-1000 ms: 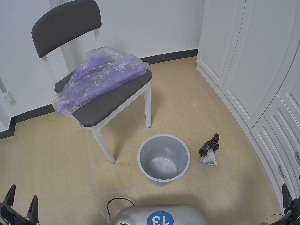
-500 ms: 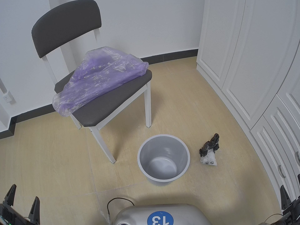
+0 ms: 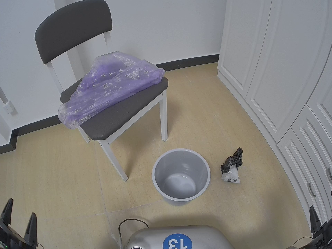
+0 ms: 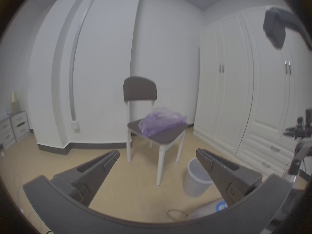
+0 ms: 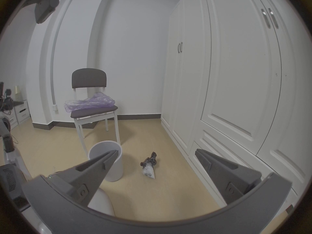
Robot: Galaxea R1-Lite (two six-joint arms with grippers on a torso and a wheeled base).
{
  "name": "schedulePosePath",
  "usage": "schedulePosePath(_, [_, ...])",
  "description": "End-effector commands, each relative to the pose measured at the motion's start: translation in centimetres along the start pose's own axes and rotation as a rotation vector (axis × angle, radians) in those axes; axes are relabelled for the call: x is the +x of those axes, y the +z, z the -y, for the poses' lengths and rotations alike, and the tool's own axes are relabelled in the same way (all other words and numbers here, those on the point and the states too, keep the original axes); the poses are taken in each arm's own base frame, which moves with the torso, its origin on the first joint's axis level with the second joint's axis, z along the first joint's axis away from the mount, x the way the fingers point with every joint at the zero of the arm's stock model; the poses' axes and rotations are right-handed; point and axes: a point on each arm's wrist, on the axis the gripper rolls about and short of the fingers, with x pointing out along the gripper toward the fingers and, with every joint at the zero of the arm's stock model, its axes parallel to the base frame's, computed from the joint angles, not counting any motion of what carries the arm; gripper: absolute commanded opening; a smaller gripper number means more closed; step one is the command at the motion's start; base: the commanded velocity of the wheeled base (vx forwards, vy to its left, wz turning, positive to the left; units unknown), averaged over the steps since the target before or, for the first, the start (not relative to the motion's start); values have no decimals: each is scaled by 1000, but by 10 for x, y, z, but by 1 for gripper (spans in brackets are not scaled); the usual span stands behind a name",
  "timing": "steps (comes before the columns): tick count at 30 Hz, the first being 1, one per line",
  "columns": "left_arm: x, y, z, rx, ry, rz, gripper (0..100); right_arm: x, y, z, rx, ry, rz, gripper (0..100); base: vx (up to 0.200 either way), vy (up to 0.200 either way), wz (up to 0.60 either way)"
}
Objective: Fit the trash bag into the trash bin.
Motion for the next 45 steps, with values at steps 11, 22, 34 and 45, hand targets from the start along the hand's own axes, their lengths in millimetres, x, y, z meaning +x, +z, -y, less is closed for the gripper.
schedulePosePath(11, [80,114,4,230,-102,-213,100,63,140,7,137,58,34,100,0,0,0])
schedulePosePath(22, [222,84,-12,277,84,-535,100,143,166,-1,284,4,108,100,0,0,0])
schedulePosePath(34, [294,32,-24,302,202,-656,100,175,147,-9,279,-42,-28,100,0,0,0])
schedulePosePath(45, [319,25,-34,279,291,-535,100,189,161,-12,398,-18,35,100,0,0,0])
